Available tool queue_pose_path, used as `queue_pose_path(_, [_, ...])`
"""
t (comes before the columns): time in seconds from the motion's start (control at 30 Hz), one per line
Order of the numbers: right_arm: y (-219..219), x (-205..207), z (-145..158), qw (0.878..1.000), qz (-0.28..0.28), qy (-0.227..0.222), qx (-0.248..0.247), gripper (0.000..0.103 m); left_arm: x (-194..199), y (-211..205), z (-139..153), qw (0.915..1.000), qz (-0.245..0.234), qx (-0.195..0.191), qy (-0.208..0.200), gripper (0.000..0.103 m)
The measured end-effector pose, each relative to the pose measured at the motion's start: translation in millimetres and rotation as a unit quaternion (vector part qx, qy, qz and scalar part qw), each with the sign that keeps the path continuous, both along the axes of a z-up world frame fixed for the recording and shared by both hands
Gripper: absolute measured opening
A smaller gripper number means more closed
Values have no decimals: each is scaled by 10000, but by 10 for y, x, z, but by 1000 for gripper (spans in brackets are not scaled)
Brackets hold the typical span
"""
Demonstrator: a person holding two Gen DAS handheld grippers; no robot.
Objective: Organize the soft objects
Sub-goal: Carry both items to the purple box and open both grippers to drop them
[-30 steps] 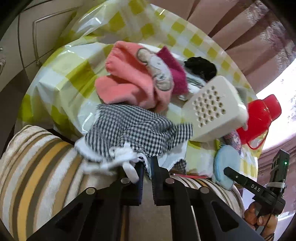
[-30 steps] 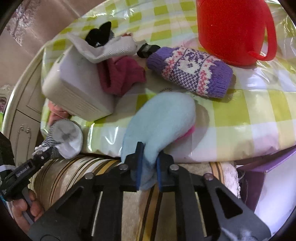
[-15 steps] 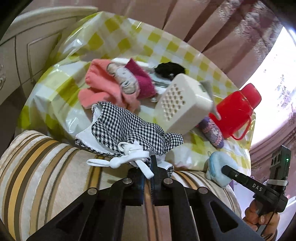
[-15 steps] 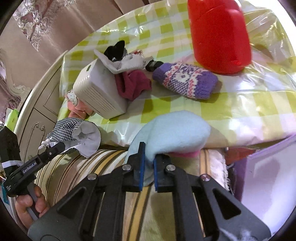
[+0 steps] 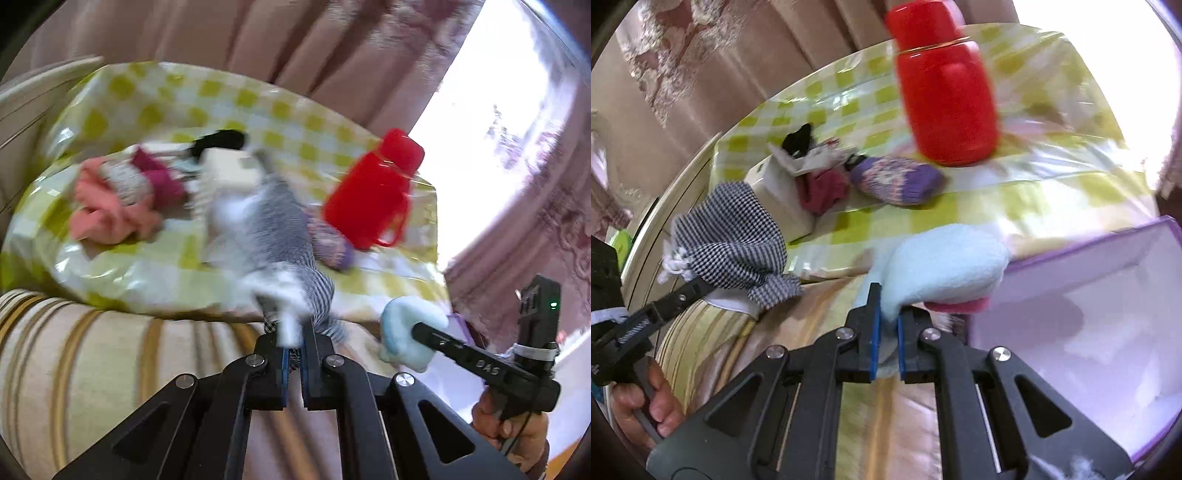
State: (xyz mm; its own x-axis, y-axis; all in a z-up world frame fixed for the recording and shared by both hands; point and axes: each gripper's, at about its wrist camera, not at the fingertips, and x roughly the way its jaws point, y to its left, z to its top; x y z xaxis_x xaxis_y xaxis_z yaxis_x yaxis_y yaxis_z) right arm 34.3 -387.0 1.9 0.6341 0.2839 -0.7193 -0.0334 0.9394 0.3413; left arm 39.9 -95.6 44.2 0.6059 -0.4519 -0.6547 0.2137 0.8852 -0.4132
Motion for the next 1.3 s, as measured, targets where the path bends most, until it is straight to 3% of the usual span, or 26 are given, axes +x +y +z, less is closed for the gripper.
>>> queue_pose_path(0.13, [-315,-196,-40,9993,-367,68,-79,10,-66,-341,100,9987,-493,-90,-83,5])
queue_pose_path(0.4, [-804,-465,-208,9951,-933,275,-176,10,-260,-1128,145,9870,-1592,-213,-37,5])
queue_pose_path(0.7, [-1218,-692,-471,9837,-1573,789,-381,12,-438,-1932,-107,9621,-2685,-53,463,11])
queue_pose_path(0.77, [-1334,-762,-506,9784,-1788,884,-535,16,-474,-2004,-165,9582,-2811,26,533,12])
queue_pose_path(0.9, [-1531,-827,-544,9711,-2101,973,-574,36,-534,-2059,-244,9537,-2934,139,641,22])
queue_pose_path(1.0, [-1602,-835,-498,9693,-2215,925,-533,43,-543,-2140,-334,9474,-3081,213,844,23])
queue_pose_path(1.13, [-1602,-817,-455,9703,-2194,844,-568,50,-635,-2280,-434,9359,-3336,633,935,24])
queue_pose_path(1.2, [-1561,-805,-462,9725,-2107,840,-536,51,-668,-2299,-379,9350,-3397,743,691,30])
queue_pose_path(1.23, [-1533,-793,-463,9737,-2053,837,-532,51,-710,-2294,-309,9359,-3395,874,349,33])
queue_pose_path(1.3, [-1498,-789,-469,9751,-1983,833,-534,51,-769,-2288,-240,9325,-3443,1091,-23,56])
